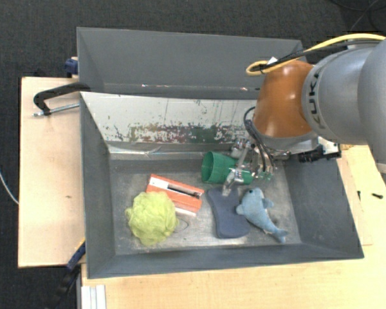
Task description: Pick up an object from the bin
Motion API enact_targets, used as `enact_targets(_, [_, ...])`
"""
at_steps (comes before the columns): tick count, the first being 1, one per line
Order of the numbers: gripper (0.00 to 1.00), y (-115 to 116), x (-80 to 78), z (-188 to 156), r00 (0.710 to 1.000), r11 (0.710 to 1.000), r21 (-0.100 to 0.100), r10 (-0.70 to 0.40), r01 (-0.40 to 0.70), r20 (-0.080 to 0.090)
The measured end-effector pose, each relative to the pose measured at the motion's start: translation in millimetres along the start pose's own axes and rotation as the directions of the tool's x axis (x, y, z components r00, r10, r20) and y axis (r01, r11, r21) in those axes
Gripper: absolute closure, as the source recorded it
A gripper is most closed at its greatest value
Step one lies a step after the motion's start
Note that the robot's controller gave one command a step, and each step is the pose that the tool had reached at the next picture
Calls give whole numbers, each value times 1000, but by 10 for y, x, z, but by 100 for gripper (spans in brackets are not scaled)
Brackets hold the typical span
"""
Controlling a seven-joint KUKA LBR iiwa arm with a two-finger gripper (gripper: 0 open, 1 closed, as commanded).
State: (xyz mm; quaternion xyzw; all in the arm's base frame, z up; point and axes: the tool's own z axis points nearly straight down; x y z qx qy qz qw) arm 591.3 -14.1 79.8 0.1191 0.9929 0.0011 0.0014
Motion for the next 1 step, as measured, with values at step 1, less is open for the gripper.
enact_targets(1, [100,2,14,-69,1000,1000,1,-1,1,-2])
